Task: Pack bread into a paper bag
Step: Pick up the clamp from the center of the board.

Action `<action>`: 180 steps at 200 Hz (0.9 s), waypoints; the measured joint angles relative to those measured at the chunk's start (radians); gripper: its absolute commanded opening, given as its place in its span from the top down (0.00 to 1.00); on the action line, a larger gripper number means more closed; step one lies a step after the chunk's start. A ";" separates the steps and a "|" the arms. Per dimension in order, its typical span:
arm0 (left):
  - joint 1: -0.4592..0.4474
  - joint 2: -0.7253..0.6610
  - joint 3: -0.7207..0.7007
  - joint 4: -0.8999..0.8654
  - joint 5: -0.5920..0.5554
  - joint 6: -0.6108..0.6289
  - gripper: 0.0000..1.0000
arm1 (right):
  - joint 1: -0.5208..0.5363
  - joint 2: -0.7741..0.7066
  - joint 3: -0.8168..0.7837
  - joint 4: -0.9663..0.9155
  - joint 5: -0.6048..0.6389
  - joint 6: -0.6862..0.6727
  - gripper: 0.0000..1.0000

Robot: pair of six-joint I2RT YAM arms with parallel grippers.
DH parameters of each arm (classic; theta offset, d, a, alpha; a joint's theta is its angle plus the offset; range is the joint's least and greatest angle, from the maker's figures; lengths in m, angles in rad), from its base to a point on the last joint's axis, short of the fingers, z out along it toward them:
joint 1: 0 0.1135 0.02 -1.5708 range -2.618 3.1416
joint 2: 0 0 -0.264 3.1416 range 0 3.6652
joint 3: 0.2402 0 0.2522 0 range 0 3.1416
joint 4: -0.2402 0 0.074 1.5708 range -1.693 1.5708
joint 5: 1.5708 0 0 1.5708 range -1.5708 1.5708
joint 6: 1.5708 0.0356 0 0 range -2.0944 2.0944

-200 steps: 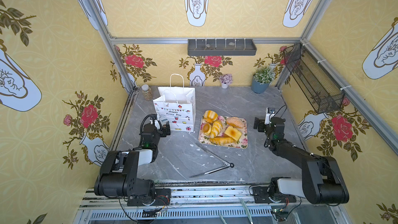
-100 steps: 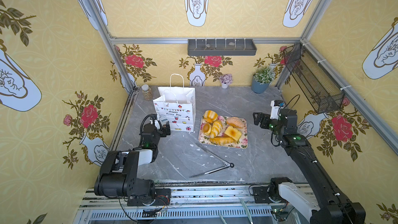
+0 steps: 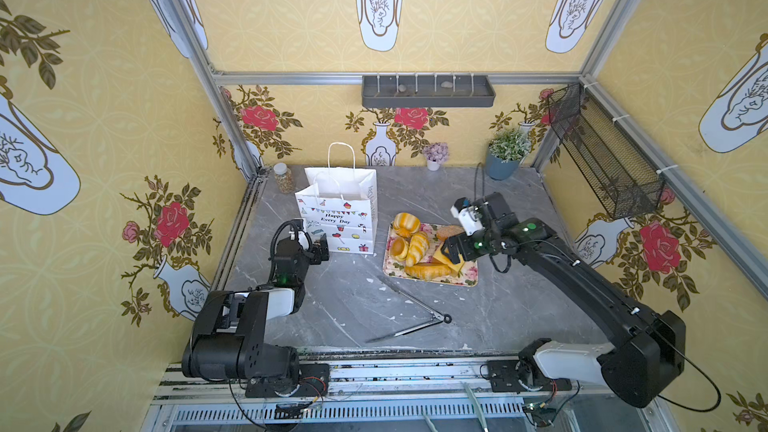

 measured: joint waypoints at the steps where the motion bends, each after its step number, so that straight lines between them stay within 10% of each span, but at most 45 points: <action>1: 0.000 0.000 0.000 0.000 0.000 0.000 0.01 | 0.006 0.002 0.000 -0.003 0.002 -0.002 0.02; 52: 0.000 0.000 0.000 0.000 0.000 0.000 0.01 | 0.320 0.200 -0.013 -0.059 0.088 -0.033 0.02; 180: 0.000 0.000 0.000 0.000 0.000 0.000 0.01 | 0.466 0.349 -0.090 0.176 0.123 0.005 0.27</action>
